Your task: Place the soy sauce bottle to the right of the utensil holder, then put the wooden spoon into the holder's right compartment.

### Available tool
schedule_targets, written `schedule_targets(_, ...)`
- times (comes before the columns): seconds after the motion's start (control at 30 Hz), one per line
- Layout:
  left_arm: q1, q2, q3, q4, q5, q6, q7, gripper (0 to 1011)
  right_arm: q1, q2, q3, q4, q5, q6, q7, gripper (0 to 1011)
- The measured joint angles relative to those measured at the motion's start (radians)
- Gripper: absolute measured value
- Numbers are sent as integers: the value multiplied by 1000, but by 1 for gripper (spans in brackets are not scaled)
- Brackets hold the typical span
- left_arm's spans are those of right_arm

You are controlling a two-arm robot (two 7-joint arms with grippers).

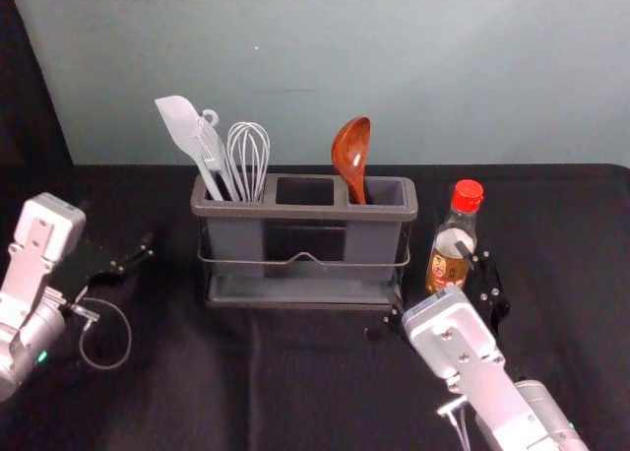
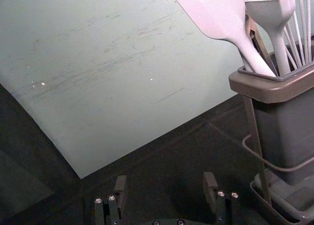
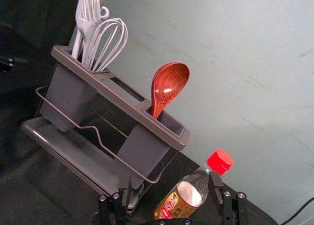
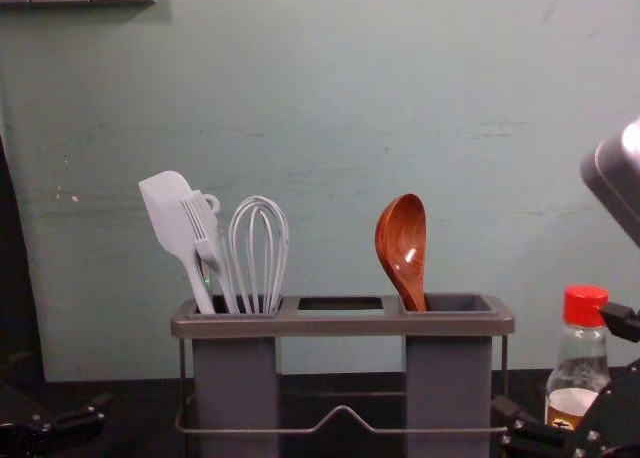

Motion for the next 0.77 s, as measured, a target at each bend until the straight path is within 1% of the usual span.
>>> schedule_targets(0.77, 0, 0, 0, 0, 0, 0, 0, 1011, 0, 0, 0, 0, 0, 0, 0, 1000)
